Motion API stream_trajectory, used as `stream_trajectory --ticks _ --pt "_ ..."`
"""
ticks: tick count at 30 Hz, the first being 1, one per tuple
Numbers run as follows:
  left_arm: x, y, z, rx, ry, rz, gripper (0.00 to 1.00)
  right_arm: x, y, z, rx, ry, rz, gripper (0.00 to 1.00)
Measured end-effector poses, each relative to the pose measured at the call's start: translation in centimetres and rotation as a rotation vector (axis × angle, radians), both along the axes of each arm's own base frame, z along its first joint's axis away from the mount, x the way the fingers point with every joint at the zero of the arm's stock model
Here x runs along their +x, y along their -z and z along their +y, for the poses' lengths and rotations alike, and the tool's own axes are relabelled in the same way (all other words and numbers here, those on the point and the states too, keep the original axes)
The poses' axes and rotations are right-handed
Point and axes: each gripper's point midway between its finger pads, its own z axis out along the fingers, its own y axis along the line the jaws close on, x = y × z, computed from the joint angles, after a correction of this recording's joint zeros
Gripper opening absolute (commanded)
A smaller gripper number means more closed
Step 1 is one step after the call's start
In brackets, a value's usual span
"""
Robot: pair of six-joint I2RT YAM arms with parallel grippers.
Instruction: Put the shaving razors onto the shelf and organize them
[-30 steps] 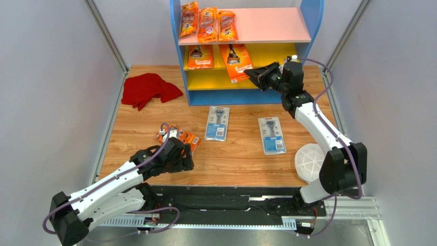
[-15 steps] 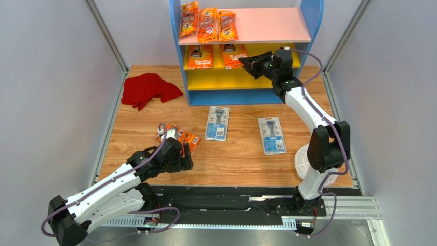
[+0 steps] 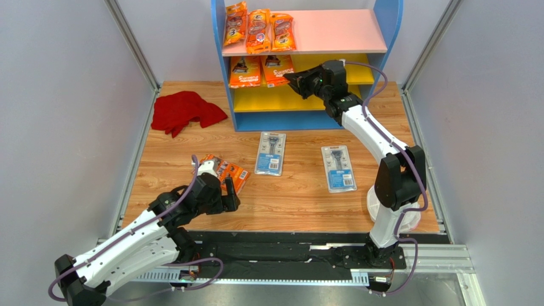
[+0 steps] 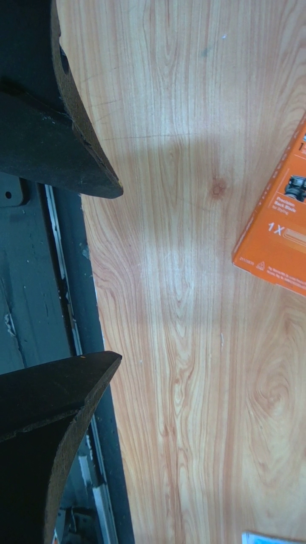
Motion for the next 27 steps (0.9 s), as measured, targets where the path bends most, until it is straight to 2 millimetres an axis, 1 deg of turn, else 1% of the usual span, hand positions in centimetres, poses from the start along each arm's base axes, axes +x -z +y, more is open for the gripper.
stream_trajectory --ticks 2,3,7,11,13,14,16,17,22,25,26,27 --pt "0.0 -0.5 0.0 -0.022 0.000 -0.021 0.99 -0.1 0.0 0.2 -0.002 0.003 0.000 0.08" --pt "0.0 -0.7 0.0 -0.029 0.000 -0.028 0.99 -0.1 0.0 0.4 -0.001 0.005 0.001 0.11" --pt "0.0 -1.1 0.0 -0.046 0.000 -0.044 0.99 -0.1 0.0 0.5 0.002 0.012 0.003 0.17" --pt "0.0 -1.0 0.0 -0.045 0.001 -0.044 0.99 -0.1 0.0 0.5 0.002 0.017 0.002 0.32" --pt "0.0 -1.0 0.0 -0.044 0.002 -0.044 0.99 -0.2 0.0 0.7 0.001 0.013 0.002 0.35" --pt "0.0 -1.0 0.0 -0.043 0.003 -0.044 0.99 -0.2 0.0 0.7 0.001 0.011 0.002 0.39" --pt "0.0 -1.0 0.0 -0.042 0.003 -0.043 0.99 -0.4 0.0 1.0 0.000 0.001 0.000 0.40" --pt "0.0 -0.9 0.0 -0.041 0.003 -0.043 0.99 -0.5 0.0 1.2 0.000 -0.004 -0.001 0.43" --pt "-0.1 -0.8 0.0 -0.041 0.006 -0.039 0.99 -1.0 -0.1 2.0 -0.008 -0.026 -0.010 0.46" --pt "-0.2 -0.8 0.0 -0.042 0.008 -0.037 0.99 -1.2 0.0 2.2 -0.015 -0.042 -0.014 0.56" --pt "-0.2 -0.8 0.0 -0.042 0.008 -0.037 0.99 -1.3 0.1 2.3 -0.020 -0.048 -0.016 0.65" --pt "-0.2 -0.8 0.0 -0.042 0.009 -0.037 0.99 -1.4 0.1 2.3 -0.023 -0.052 -0.018 0.69"
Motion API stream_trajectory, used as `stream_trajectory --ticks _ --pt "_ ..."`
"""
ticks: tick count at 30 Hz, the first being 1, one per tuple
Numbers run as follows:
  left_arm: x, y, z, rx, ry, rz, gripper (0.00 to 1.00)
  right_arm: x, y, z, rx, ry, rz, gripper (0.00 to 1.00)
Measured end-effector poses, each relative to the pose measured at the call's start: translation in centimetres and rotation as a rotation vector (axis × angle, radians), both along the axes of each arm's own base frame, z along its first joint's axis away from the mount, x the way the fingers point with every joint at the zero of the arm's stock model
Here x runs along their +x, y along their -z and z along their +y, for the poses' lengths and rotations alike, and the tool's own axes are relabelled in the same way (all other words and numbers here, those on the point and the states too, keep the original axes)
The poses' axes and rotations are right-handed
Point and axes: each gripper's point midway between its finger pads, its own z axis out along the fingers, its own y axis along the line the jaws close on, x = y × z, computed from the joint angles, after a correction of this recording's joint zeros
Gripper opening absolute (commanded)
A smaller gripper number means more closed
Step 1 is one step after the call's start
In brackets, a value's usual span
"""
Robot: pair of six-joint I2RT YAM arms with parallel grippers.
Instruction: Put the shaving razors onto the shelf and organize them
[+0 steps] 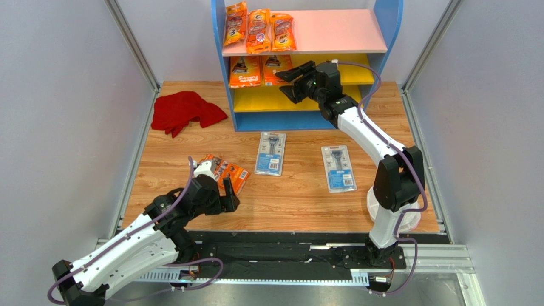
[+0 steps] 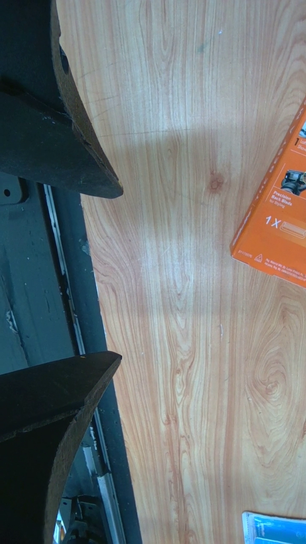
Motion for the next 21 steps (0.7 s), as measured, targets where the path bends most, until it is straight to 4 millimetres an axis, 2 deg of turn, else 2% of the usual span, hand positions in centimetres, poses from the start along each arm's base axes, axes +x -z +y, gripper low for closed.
stream_trajectory --ticks 2,5,8,12,16,19,21 --pt "0.0 0.0 0.0 0.000 0.001 0.000 0.99 -0.3 0.2 -0.1 -0.010 -0.005 -0.001 0.82" --pt "0.0 0.0 0.0 0.001 0.001 -0.001 0.99 -1.8 1.0 -1.0 -0.038 0.000 0.009 0.90" --pt "0.0 0.0 0.0 0.000 0.003 0.001 0.99 -3.6 0.7 -2.1 -0.059 0.015 -0.006 0.93" --pt "-0.1 0.0 -0.1 -0.004 0.007 0.003 0.99 -6.6 -1.8 -4.0 -0.075 0.033 -0.072 0.96" --pt "-0.1 0.0 -0.2 -0.008 0.007 0.005 0.99 -10.4 -4.2 -6.2 -0.086 0.044 -0.153 0.99" --pt "0.0 -0.1 -0.4 -0.016 0.006 0.006 0.99 -13.6 -3.9 -7.9 -0.111 0.052 -0.175 1.00" --pt "0.1 0.0 -0.7 -0.019 0.003 0.012 0.99 -15.5 -2.5 -9.1 -0.141 0.064 -0.169 1.00"
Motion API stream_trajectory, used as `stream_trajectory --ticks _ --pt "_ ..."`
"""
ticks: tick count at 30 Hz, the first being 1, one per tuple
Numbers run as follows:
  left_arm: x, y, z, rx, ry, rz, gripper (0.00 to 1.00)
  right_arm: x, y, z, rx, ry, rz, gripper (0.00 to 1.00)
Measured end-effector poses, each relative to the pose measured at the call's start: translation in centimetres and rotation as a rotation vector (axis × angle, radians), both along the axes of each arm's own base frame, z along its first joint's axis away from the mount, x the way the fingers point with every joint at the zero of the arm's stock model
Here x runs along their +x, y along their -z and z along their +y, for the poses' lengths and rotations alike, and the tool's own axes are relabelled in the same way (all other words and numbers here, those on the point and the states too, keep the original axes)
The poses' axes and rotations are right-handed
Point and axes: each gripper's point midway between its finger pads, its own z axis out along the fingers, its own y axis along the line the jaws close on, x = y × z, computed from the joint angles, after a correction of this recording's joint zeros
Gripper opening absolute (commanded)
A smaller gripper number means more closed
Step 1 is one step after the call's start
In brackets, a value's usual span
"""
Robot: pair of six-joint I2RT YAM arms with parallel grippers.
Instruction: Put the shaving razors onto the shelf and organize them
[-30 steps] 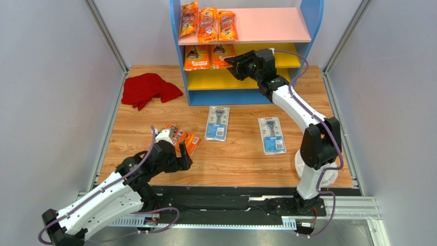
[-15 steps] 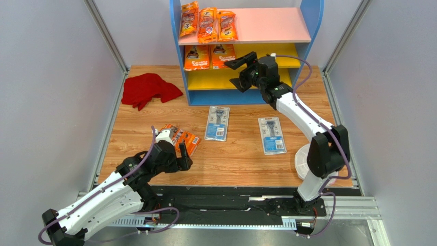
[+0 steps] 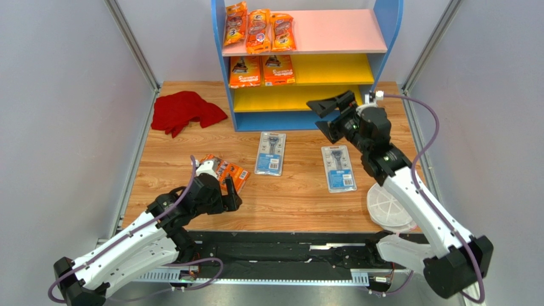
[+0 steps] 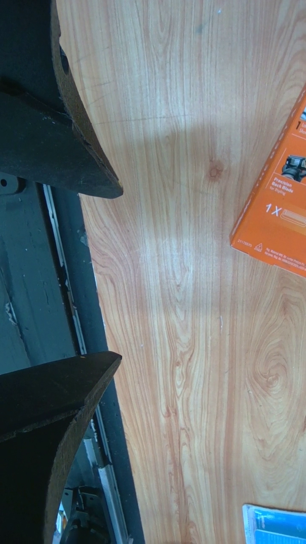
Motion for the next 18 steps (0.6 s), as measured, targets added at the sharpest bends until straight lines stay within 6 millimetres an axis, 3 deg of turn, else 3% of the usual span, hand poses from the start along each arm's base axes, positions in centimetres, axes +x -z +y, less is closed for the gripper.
stream_trajectory --ticks 4,8,11,18 --pt "0.3 0.6 -0.5 0.007 -0.004 0.030 0.99 -2.7 2.9 -1.8 -0.056 0.024 0.031 1.00" --pt "1.2 1.4 -0.6 -0.026 -0.050 0.081 0.99 -3.0 5.3 -2.0 -0.117 0.014 0.075 1.00" --pt "2.6 1.9 0.7 -0.078 -0.141 0.112 0.99 -2.7 8.0 -0.5 -0.173 -0.036 0.132 0.99" --pt "5.4 2.7 5.1 -0.190 -0.362 0.177 0.99 -4.1 15.5 6.1 -0.292 -0.222 0.269 0.98"
